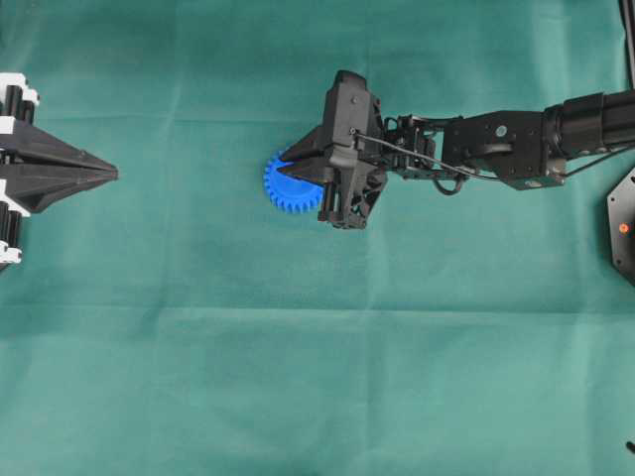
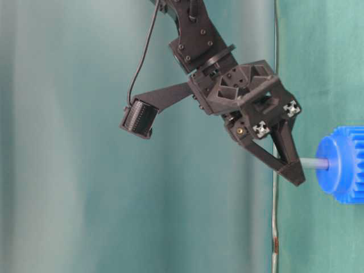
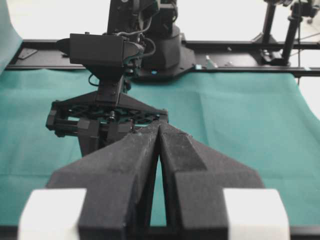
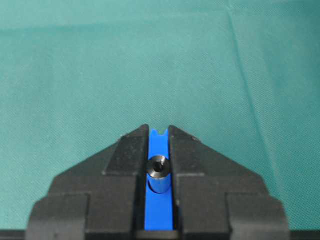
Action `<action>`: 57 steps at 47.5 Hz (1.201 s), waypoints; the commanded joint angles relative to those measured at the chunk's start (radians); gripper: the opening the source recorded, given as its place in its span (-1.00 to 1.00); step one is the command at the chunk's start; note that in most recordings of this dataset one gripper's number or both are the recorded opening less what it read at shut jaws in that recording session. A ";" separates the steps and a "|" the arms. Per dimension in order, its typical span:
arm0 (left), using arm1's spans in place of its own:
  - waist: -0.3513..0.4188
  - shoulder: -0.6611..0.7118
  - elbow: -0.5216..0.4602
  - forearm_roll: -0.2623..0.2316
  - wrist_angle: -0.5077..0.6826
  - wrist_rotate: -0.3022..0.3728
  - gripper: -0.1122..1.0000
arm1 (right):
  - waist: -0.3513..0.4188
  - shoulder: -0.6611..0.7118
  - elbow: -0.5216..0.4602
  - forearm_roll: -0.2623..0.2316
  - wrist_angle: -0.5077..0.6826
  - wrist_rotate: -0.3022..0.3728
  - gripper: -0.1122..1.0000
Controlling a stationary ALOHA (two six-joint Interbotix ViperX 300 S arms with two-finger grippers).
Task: Insert the shaft placed at a random location into the center hole of the medium gear at another random location.
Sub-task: 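Lower the shaft into the blue gear's center hole with the right gripper, then open the right gripper, release the shaft, and raise it away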
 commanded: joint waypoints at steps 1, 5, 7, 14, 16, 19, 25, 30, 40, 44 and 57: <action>-0.002 0.008 -0.023 0.003 -0.003 -0.002 -0.80 | 0.002 -0.014 -0.023 0.003 -0.018 0.006 -0.60; -0.002 0.008 -0.023 0.003 -0.005 -0.002 -0.80 | 0.002 -0.005 -0.025 0.003 -0.023 0.006 -0.60; 0.000 0.008 -0.023 0.003 -0.005 -0.002 -0.80 | 0.002 0.003 -0.026 0.003 -0.026 0.006 -0.60; 0.000 0.008 -0.023 0.003 -0.005 -0.002 -0.80 | 0.002 0.028 -0.031 0.003 -0.040 0.006 -0.60; -0.002 0.008 -0.023 0.003 -0.005 -0.002 -0.80 | 0.003 0.032 -0.032 0.005 -0.041 0.006 -0.60; -0.002 0.008 -0.023 0.003 -0.005 -0.002 -0.80 | 0.003 0.037 -0.032 0.005 -0.044 0.006 -0.60; 0.000 0.008 -0.023 0.003 -0.005 -0.002 -0.80 | 0.002 0.043 -0.032 0.005 -0.052 0.006 -0.60; 0.000 0.008 -0.023 0.003 -0.005 0.000 -0.80 | 0.002 0.048 -0.032 0.003 -0.052 0.006 -0.60; 0.000 0.008 -0.021 0.003 -0.003 0.002 -0.80 | 0.003 0.058 -0.032 0.005 -0.063 0.006 -0.60; 0.000 0.008 -0.021 0.003 -0.003 0.002 -0.80 | 0.002 0.060 -0.031 0.005 -0.072 0.006 -0.60; 0.000 0.008 -0.023 0.003 0.003 0.002 -0.80 | 0.002 0.058 -0.029 0.003 -0.069 0.006 -0.60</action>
